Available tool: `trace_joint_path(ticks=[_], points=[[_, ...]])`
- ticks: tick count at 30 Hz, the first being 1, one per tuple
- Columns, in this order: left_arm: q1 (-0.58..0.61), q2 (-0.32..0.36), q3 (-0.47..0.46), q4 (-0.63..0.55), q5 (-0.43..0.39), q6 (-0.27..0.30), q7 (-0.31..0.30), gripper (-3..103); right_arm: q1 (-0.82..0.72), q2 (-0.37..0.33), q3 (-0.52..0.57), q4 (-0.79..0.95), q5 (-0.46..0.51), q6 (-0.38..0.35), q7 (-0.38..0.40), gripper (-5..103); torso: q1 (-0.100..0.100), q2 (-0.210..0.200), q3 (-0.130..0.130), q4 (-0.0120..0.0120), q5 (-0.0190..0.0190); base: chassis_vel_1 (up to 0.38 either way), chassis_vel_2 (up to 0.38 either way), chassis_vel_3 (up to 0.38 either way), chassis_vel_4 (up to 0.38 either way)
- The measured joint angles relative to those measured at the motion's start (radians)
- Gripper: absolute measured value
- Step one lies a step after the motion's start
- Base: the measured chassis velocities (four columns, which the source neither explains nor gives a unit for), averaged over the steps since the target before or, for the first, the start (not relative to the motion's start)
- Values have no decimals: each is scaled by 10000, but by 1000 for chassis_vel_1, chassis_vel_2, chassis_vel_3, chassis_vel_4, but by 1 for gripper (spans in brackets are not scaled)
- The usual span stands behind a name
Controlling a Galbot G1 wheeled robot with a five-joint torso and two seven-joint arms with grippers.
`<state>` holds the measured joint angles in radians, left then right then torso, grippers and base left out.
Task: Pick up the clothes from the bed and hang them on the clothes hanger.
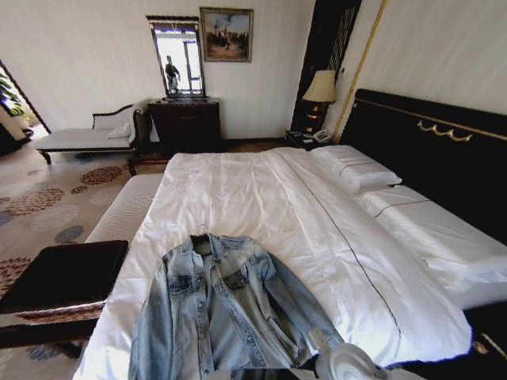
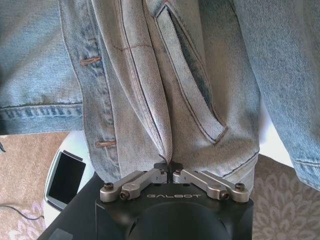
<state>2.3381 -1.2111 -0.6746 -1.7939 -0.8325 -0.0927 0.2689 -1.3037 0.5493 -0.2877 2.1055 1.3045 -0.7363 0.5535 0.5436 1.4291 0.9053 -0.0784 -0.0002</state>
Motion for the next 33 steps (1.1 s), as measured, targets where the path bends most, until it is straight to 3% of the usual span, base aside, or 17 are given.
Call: trace_joint_path(ticks=[2, 5, 7, 9, 10, 12, 13, 14, 17, 18, 20, 22, 24, 25, 27, 30, 33], points=[[-94, -18, -29, -5, 105, 36, -92, 15, 73, 45, -12, -24, -2, -1, -27, 4, 0, 0, 0, 1, 0, 0, 0, 0, 0], [-381, -67, -200, -281, 665, 97, -376, 30, 451, 167, -112, -31, -102, -2, -154, 15, 0, -2, 0, 2, 3, 0, 0, 0, 0], [-389, -49, -236, -402, 740, 97, -412, 30, 507, 172, -111, -5, -131, -1, -167, 21, 0, -2, 1, 2, 3, 0, 0, 0, 0], [-378, 9, -392, -702, 882, 57, -484, 42, 575, 157, 8, 127, -286, -1, -235, 32, 1, -2, 1, -1, 3, 0, 0, 0, 0], [-356, 26, -485, -816, 914, 22, -513, 46, 579, 134, 115, 198, -377, -2, -273, 32, 1, -2, 1, -2, 2, 0, 0, 0, 0], [-330, 37, -558, -903, 929, -9, -523, 46, 579, 114, 197, 257, -456, -1, -315, 37, 1, -2, 1, -2, 3, 0, 0, 0, 0], [-250, 42, -707, -1107, 975, -89, -563, 57, 622, 93, 433, 445, -610, -2, -477, 42, 0, -2, 1, -3, 3, 0, 0, 0, 0], [-250, 42, -707, -1107, 975, -89, -563, 57, 622, 93, 433, 445, -610, -2, -477, 42, 0, -2, 1, -3, 3, 0, 0, 0, 0], [29, 30, -835, -1413, 1451, -388, -596, 74, 1043, 179, 603, 753, -543, -2, -529, 58, 0, -2, 0, -3, 3, 0, 0, 0, 0], [157, 7, -853, -1475, 1807, -549, -610, 74, 1223, 232, 617, 852, -441, -2, -506, 64, 1, -2, 1, -2, 3, 0, 0, 0, 0], [278, -28, -856, -1524, 2222, -764, -610, 80, 1378, 290, 642, 965, -290, -2, -422, 64, 1, -2, 1, 1, 3, 0, 0, 0, 0], [473, -238, -880, -1668, 2892, -1264, -614, 90, 1733, 349, 713, 1262, -131, 140, -375, 80, 1, -2, 1, -1, 3, 0, 0, 0, 0], [482, -276, -884, -1694, 2915, -1314, -627, 90, 1807, 352, 712, 1290, -159, 189, -392, 80, 1, -2, 1, -1, 2, 0, 0, 0, 0], [478, -419, -948, -1798, 2906, -1450, -679, 98, 2249, 367, 569, 1321, -413, 449, -502, 86, 0, -1, 0, -2, 2, 0, 0, 0, 0], [355, -593, -1078, -1898, 2740, -1486, -746, 100, 3111, 473, 150, 1204, -628, 698, -579, 96, 0, -1, -1, -2, 3, 0, 0, 0, 0], [238, -684, -1179, -1948, 2612, -1485, -787, 100, 3922, 621, -305, 1005, -682, 865, -599, 99, 0, -2, 0, -1, 2, 0, 0, 0, 0], [-241, -873, -1575, -2006, 2326, -1486, -901, 100, 6055, 1269, -1445, 292, -1486, 1368, -1062, 100, 2, -2, 1, -3, -2, 0, 0, 0, 0]])
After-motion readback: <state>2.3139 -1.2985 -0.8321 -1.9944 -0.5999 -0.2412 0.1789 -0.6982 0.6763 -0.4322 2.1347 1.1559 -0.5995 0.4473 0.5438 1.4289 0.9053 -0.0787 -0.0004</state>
